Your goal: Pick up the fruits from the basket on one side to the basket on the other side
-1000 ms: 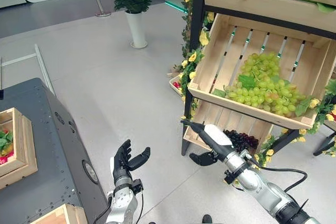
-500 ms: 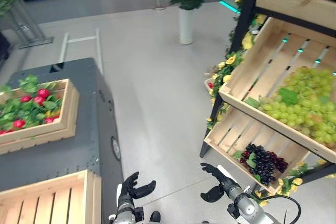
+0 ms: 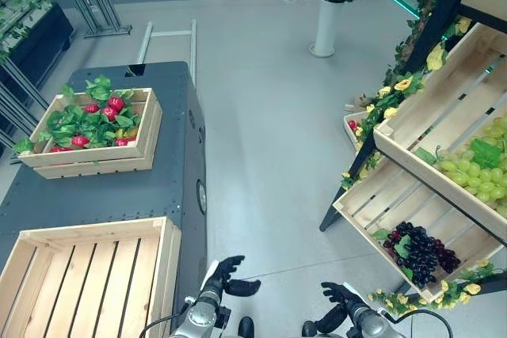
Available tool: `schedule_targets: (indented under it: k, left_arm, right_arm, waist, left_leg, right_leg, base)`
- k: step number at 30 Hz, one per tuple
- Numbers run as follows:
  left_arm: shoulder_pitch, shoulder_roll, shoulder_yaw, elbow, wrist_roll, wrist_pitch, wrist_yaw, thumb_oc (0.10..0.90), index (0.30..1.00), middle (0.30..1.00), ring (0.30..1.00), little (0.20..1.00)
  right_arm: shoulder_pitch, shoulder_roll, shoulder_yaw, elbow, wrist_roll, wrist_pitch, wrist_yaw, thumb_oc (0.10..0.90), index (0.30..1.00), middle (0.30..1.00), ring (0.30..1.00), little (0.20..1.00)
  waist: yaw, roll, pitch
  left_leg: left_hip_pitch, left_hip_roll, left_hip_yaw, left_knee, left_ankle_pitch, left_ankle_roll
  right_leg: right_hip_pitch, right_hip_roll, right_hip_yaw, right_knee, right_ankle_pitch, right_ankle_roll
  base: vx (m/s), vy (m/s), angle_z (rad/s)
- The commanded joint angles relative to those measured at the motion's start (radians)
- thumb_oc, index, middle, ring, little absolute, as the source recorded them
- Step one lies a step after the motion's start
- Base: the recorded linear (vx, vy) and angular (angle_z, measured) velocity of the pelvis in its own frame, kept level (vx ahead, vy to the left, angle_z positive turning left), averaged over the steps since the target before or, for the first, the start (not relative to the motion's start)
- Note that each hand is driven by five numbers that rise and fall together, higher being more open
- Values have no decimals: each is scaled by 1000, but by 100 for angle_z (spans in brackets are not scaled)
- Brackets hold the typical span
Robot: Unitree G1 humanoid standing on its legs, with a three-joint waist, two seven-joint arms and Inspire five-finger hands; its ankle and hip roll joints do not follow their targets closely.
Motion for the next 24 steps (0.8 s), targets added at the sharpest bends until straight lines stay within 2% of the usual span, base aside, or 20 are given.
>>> schedule_targets:
  k: [1, 4, 5, 6, 7, 8, 9, 11, 13, 15, 18, 21, 24]
  left_arm:
    - [-48, -32, 3, 13, -12, -60, -16, 800, 900, 900, 900, 900]
    - [-37, -23, 17, 16, -12, -58, -20, 800, 900, 900, 900, 900]
    - [-29, -8, 32, 14, 3, -44, -5, 800, 900, 900, 900, 900]
    - [-30, 2, 36, 14, 7, -22, 11, 800, 900, 900, 900, 900]
    - [-39, 11, 34, 19, 0, 1, 20, 800, 900, 900, 900, 900]
    - [-43, 15, 34, 23, -4, 10, 25, 800, 900, 900, 900, 900]
    - [-65, 23, 40, 52, 1, 35, 47, 800, 900, 900, 900, 900]
    - [-82, 19, 70, 83, 35, 84, 100, 800, 900, 900, 900, 900]
    - [-86, 11, 91, 112, 29, 125, 142, 800, 900, 900, 900, 900]
    - [-85, -1, 116, 140, 60, 115, 137, 800, 900, 900, 900, 900]
    - [-75, -18, 98, 133, 154, 105, 133, 800, 900, 900, 900, 900]
    - [-81, -19, 73, 119, 138, 79, 113, 800, 900, 900, 900, 900]
    - [-72, -22, 75, 108, 104, 59, 82, 800, 900, 900, 900, 900]
  right_arm:
    - [-64, 0, 14, -18, -88, -8, -78, 800, 900, 900, 900, 900]
    - [-66, 0, 21, -28, -109, -2, -83, 800, 900, 900, 900, 900]
    - [-58, 0, 20, -53, -156, 1, -64, 800, 900, 900, 900, 900]
    - [-48, -3, 26, -72, -168, -4, -58, 800, 900, 900, 900, 900]
    - [-47, -7, 35, -79, -138, -9, -53, 800, 900, 900, 900, 900]
    - [-48, -8, 37, -79, -124, -9, -53, 800, 900, 900, 900, 900]
    - [-67, -13, 37, -60, -125, -12, -41, 800, 900, 900, 900, 900]
    - [-89, -7, 43, -16, -148, -1, 3, 800, 900, 900, 900, 900]
    - [-98, -2, 58, 35, -89, -11, 14, 800, 900, 900, 900, 900]
    - [-108, 7, 36, 60, -77, -15, 32, 800, 900, 900, 900, 900]
    - [-86, 7, 21, 60, -48, 20, 32, 800, 900, 900, 900, 900]
    - [-71, 3, 3, 75, -33, 17, 30, 800, 900, 900, 900, 900]
    - [-67, 9, -9, 87, -24, 24, 28, 800, 900, 900, 900, 900]
  waist:
    - [31, 9, -25]
    - [39, 9, -16]
    - [35, 17, 8]
    - [23, 19, 20]
    - [15, 18, 26]
    - [12, 17, 28]
    - [8, 13, 29]
    - [26, -8, 13]
    - [42, -23, 1]
    - [58, -33, -9]
    - [56, -35, -21]
    - [47, -23, -24]
    - [40, -8, -31]
  left_leg:
    - [11, -25, -41, 2, -68, -6]
    - [16, -26, -16, 2, -67, 5]
    - [21, -9, -7, 2, -55, 11]
    - [24, 0, -16, 2, -54, 13]
    - [28, 1, -40, 2, -54, 15]
    - [29, 2, -50, 2, -54, 15]
    - [31, 13, -78, 5, -54, 8]
    - [28, 18, -72, 2, -57, -5]
    - [25, 37, -50, 3, -52, -24]
    - [25, 56, -42, 9, -45, -43]
    - [11, 69, -5, 47, -47, -57]
    - [9, 75, 18, 63, -50, -59]
    - [26, 66, 10, 35, -51, -51]
  right_leg:
    - [-37, 43, -26, 42, 61, -35]
    - [-76, 27, -78, 180, 46, -21]
    - [-150, -7, -83, 335, 78, 6]
    - [-186, -11, -39, 378, 87, 10]
    - [-192, -1, 4, 364, 82, 7]
    - [-189, 2, 19, 348, 76, 3]
    - [-139, 13, 60, 249, 33, -23]
    - [-77, 22, 50, 112, 46, -30]
    - [-36, 34, 52, 47, 61, -33]
    - [1, 37, 36, 16, 63, -45]
    - [16, 33, 7, 13, 58, -52]
    - [22, 23, -28, 22, 49, -56]
    - [26, 25, -21, 20, 43, -58]
  base:
    - [-84, 73, -4]
    - [-73, 16, -3]
    - [-104, -65, -37]
    - [-101, -130, -64]
    - [-33, -146, -57]
    - [13, -240, -16]
    - [30, -265, 30]
    - [23, -289, 50]
    - [0, -242, 22]
    - [48, -199, 15]
    - [45, -96, 21]
    - [7, 10, 24]
    - [27, 53, 25]
